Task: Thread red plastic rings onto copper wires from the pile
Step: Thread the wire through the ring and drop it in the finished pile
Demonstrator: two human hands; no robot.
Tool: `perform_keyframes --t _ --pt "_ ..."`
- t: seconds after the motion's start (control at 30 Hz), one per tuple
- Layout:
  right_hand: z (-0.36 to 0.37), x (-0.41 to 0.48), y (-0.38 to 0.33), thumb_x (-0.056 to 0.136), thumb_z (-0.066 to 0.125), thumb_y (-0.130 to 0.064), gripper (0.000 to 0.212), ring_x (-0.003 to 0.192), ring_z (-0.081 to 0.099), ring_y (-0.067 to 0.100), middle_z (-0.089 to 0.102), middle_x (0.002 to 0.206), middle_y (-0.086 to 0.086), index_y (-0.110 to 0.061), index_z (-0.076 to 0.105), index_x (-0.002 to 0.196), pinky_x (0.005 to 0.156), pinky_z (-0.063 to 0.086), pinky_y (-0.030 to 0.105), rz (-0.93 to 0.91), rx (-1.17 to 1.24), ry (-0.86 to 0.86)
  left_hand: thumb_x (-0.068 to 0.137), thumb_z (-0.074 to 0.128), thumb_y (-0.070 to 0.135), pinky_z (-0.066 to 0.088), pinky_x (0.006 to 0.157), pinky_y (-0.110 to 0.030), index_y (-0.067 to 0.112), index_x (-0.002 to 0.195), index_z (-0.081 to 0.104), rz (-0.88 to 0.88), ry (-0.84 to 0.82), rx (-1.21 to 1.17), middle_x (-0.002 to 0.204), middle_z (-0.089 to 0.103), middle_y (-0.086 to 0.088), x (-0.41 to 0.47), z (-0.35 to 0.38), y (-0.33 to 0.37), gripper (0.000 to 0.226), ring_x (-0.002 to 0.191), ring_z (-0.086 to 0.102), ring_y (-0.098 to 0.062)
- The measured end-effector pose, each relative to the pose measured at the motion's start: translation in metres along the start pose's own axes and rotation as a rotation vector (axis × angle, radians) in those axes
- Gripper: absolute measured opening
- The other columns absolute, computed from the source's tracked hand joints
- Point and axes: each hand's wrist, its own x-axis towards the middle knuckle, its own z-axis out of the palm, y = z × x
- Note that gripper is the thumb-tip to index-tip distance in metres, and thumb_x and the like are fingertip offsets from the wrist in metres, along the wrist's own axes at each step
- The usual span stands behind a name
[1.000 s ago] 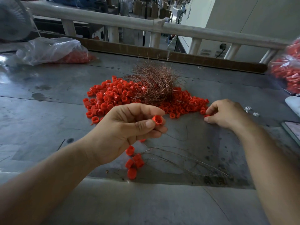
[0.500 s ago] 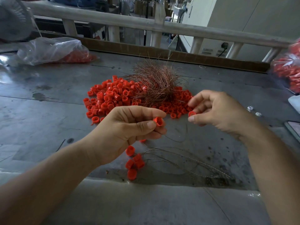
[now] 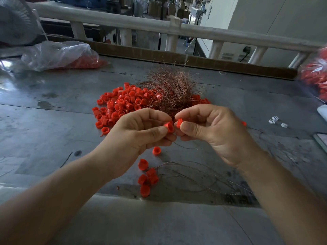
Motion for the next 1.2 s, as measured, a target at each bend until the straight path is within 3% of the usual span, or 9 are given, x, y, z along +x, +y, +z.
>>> perform_keyframes --t 0.3,0.53,0.7,0.9,1.2 --pt "0.01 -0.002 0.007 0.064 0.068 -0.023 0.018 0.073 0.066 0.003 0.069 0.077 -0.009 -0.028 0.068 0.082 0.066 0.051 0.015 -0.169 -0.241 0.046 0.059 0.064 0.013 0.054 0.061 -0.021 0.015 0.07 0.073 0.007 0.031 0.078 0.069 0.07 -0.007 -0.001 0.001 0.0 0.014 0.066 0.068 -0.016" --pt "0.01 -0.003 0.007 0.061 0.068 -0.026 0.022 0.073 0.066 0.01 0.068 0.082 -0.006 -0.03 0.066 0.082 0.069 0.055 0.022 -0.172 -0.299 0.045 0.059 0.063 0.01 0.053 0.058 -0.019 0.017 0.068 0.073 0.004 0.044 0.074 0.067 0.07 -0.005 0.0 0.001 -0.001 0.016 0.062 0.068 -0.015" --pt "0.012 -0.004 0.006 0.061 0.068 -0.027 0.02 0.07 0.066 0.005 0.067 0.077 -0.012 -0.031 0.066 0.08 0.066 0.053 0.016 -0.186 -0.327 0.069 0.058 0.064 0.014 0.053 0.06 -0.019 0.02 0.071 0.074 0.021 0.023 0.118 0.069 0.071 -0.005 -0.001 0.001 0.0 0.017 0.065 0.069 -0.015" --pt "0.012 -0.005 0.007 0.065 0.076 -0.01 0.024 0.069 0.065 0.003 0.065 0.075 -0.015 -0.025 0.067 0.082 0.064 0.052 0.014 -0.204 -0.4 0.103 0.06 0.064 0.011 0.053 0.06 -0.019 0.016 0.071 0.073 0.031 0.032 0.149 0.07 0.071 -0.007 -0.001 0.001 -0.002 0.015 0.065 0.069 -0.016" --pt "0.012 -0.007 0.004 0.065 0.077 -0.013 0.022 0.074 0.065 0.004 0.064 0.078 -0.015 -0.014 0.072 0.086 0.067 0.053 0.017 -0.258 -0.51 0.115 0.058 0.067 0.023 0.054 0.061 -0.02 0.02 0.079 0.074 0.026 -0.012 0.174 0.073 0.072 -0.009 -0.002 -0.002 -0.003 0.022 0.069 0.069 -0.019"
